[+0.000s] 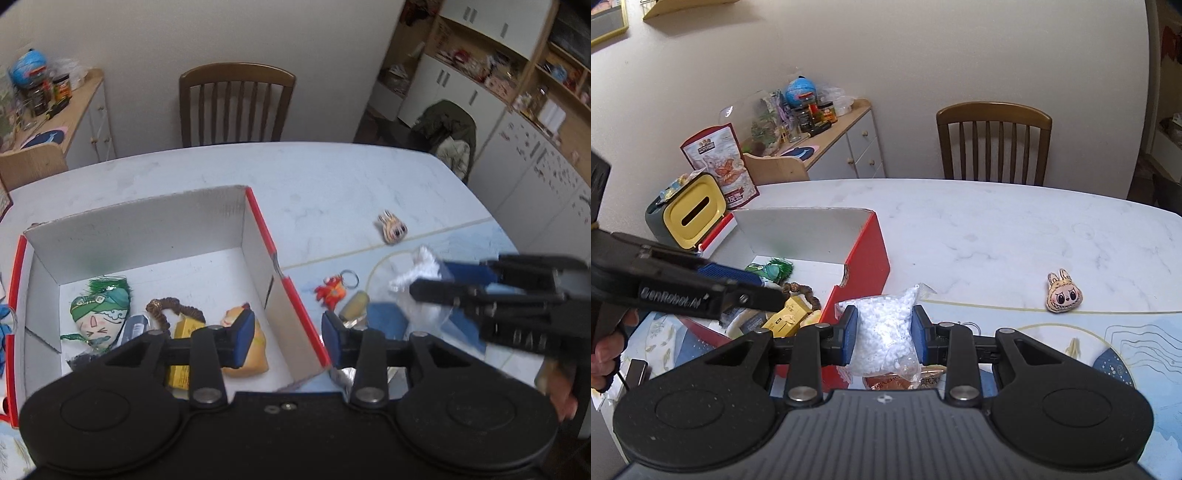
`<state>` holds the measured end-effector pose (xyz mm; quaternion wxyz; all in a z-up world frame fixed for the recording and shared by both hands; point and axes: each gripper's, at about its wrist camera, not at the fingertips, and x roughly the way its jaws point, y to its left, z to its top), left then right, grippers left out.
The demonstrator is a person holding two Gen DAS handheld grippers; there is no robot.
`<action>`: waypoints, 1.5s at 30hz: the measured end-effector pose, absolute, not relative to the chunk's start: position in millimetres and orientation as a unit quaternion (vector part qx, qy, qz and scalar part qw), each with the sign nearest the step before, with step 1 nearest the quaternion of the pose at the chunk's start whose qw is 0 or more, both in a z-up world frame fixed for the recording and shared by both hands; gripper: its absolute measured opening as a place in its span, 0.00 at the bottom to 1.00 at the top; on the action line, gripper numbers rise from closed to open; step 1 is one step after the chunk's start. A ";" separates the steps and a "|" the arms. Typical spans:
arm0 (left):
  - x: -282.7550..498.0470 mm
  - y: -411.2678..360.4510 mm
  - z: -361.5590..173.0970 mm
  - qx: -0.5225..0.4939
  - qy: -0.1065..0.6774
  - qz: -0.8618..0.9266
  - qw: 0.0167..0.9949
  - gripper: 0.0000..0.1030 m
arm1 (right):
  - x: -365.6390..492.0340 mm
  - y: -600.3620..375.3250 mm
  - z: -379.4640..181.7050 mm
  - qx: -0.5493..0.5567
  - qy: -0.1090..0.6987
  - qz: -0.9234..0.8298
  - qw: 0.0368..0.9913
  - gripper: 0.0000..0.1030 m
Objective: Organize objects
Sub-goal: 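Carry the foil bag and white-bead bag over the red box with both tools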
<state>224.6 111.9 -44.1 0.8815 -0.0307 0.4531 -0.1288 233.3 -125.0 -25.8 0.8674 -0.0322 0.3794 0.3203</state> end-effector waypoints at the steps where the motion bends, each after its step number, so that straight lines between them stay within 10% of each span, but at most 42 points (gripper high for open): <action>1: 222.6 110.4 -46.4 -0.027 0.454 -0.133 0.881 0.39 | 233.2 -126.5 -27.3 -0.031 0.382 0.317 0.868 0.29; 28: 235.7 -2.3 -138.9 -0.150 0.540 0.027 0.828 0.95 | 262.8 -233.9 -59.6 -0.006 0.410 0.275 0.870 0.29; 38: 248.6 4.5 -167.9 -0.165 0.532 0.127 0.821 0.94 | 274.1 -241.6 -70.0 -0.005 0.415 0.289 0.863 0.29; 45: 252.3 -1.0 -177.1 -0.153 0.537 0.113 0.822 0.75 | 276.4 -239.5 -74.9 -0.006 0.420 0.295 0.858 0.29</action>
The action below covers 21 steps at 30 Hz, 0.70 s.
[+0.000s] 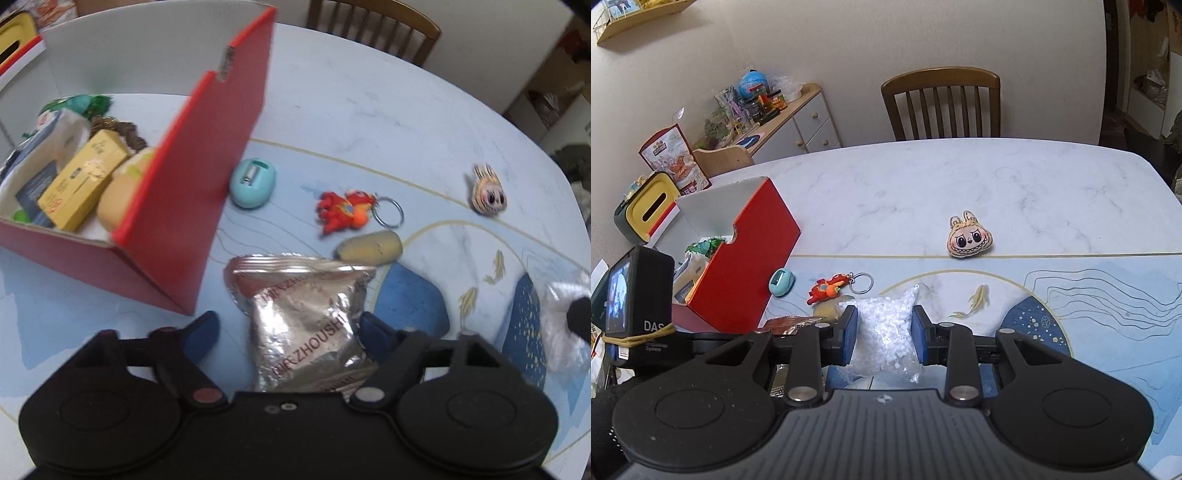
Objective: Organize objects
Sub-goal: 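Carry the foil bag and white-bead bag over the red box with both tools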
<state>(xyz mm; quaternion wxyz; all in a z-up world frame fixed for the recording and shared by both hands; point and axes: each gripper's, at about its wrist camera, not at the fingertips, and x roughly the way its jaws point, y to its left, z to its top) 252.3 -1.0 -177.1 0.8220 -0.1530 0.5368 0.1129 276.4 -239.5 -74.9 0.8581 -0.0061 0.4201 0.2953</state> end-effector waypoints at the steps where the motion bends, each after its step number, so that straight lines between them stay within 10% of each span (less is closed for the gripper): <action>1: 251.3 -3.8 -175.9 -0.148 0.534 0.110 0.825 0.68 | 276.5 -239.1 -75.4 -0.006 0.421 0.296 0.858 0.29; 10: 247.3 -11.8 -171.3 -0.114 0.522 0.077 0.842 0.44 | 274.4 -234.7 -77.5 -0.006 0.424 0.298 0.855 0.29; 21: 232.2 -3.5 -129.6 -0.108 0.506 0.017 0.856 0.43 | 269.1 -223.7 -66.7 0.001 0.419 0.302 0.857 0.29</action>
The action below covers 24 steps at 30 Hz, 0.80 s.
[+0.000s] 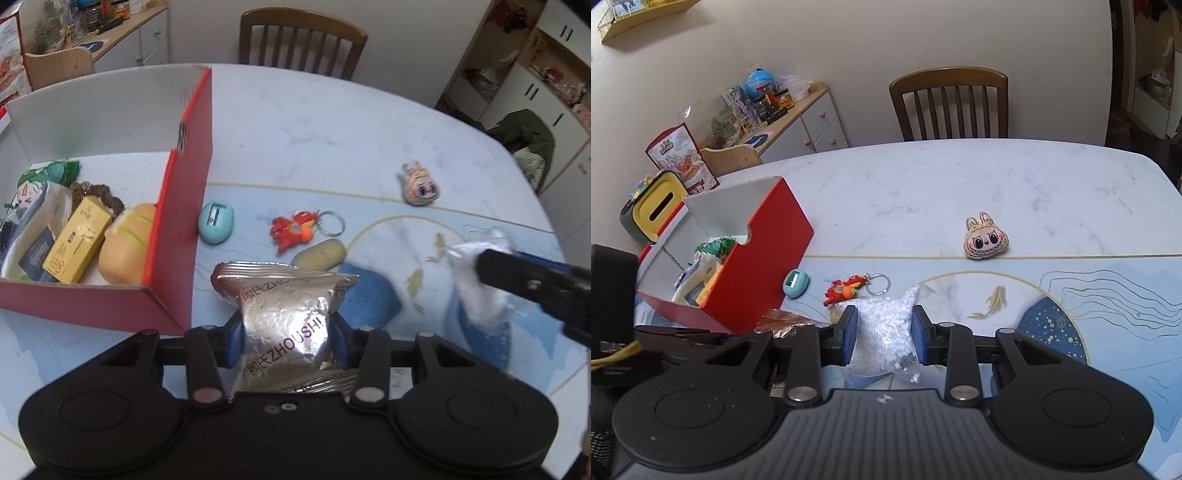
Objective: Organize objects
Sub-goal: 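Carry the foil bag and white-bead bag over the red box with both tools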
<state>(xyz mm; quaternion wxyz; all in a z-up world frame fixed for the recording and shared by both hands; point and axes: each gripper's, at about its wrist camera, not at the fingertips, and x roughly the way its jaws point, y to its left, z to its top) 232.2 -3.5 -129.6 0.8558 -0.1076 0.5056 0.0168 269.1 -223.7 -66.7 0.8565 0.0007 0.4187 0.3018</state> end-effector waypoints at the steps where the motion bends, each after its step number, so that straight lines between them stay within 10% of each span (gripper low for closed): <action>1: 230.8 -2.5 -125.1 -0.110 0.502 0.009 0.858 0.43 | 268.3 -222.4 -65.1 0.002 0.418 0.302 0.857 0.29; 24: 204.9 105.3 -32.5 -0.086 0.417 -0.011 0.905 0.43 | 237.1 -127.0 -22.7 0.005 0.390 0.343 0.855 0.29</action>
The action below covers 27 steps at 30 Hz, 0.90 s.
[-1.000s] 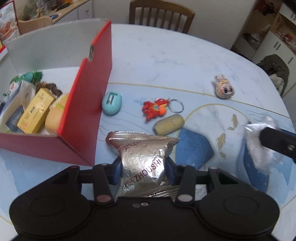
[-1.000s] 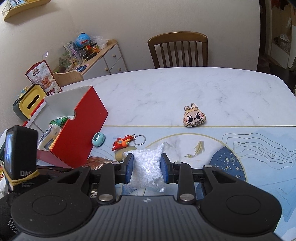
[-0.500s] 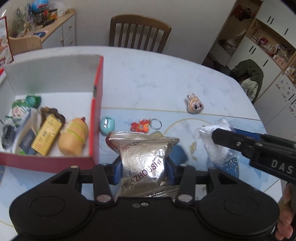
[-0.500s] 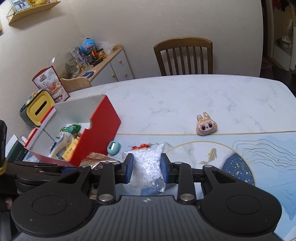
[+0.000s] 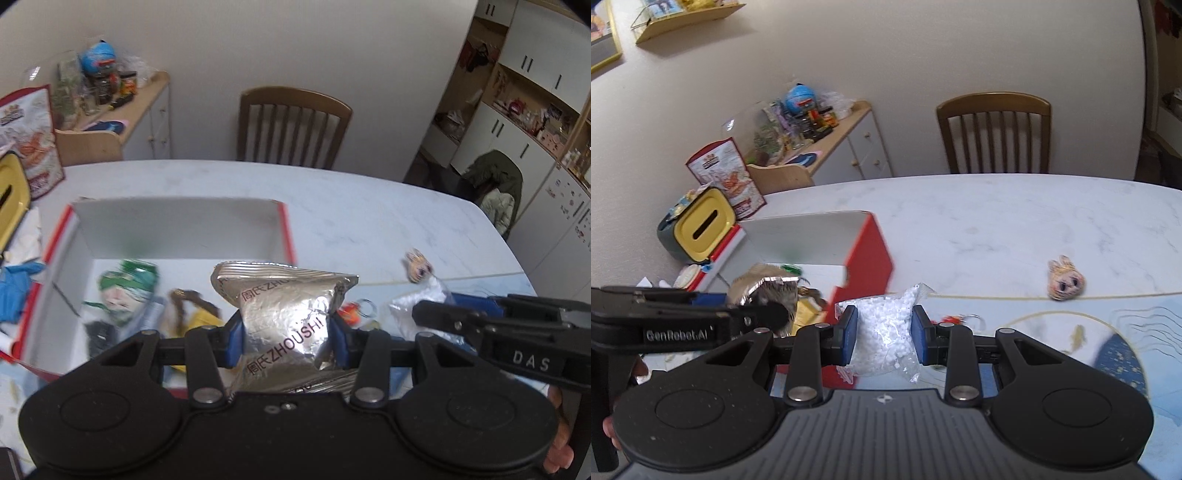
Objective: Organize objects
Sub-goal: 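Carry the foil bag and white-bead bag over the red box with both tools, then lower both bags into the red box and open both tools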
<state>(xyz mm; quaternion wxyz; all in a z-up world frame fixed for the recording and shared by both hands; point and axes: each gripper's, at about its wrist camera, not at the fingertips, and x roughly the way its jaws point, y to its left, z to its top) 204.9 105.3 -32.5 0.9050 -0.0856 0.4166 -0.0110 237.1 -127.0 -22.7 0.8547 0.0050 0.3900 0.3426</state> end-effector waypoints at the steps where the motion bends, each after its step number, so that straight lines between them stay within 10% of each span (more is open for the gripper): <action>1: 205.0 112.4 -31.7 -0.085 0.416 -0.008 0.905 0.43 | 235.8 -119.9 -21.7 0.003 0.389 0.346 0.854 0.29; 27: 264.3 241.4 -80.1 -0.047 0.471 0.031 0.880 0.43 | 250.1 47.8 -69.2 -0.098 0.411 0.332 0.843 0.29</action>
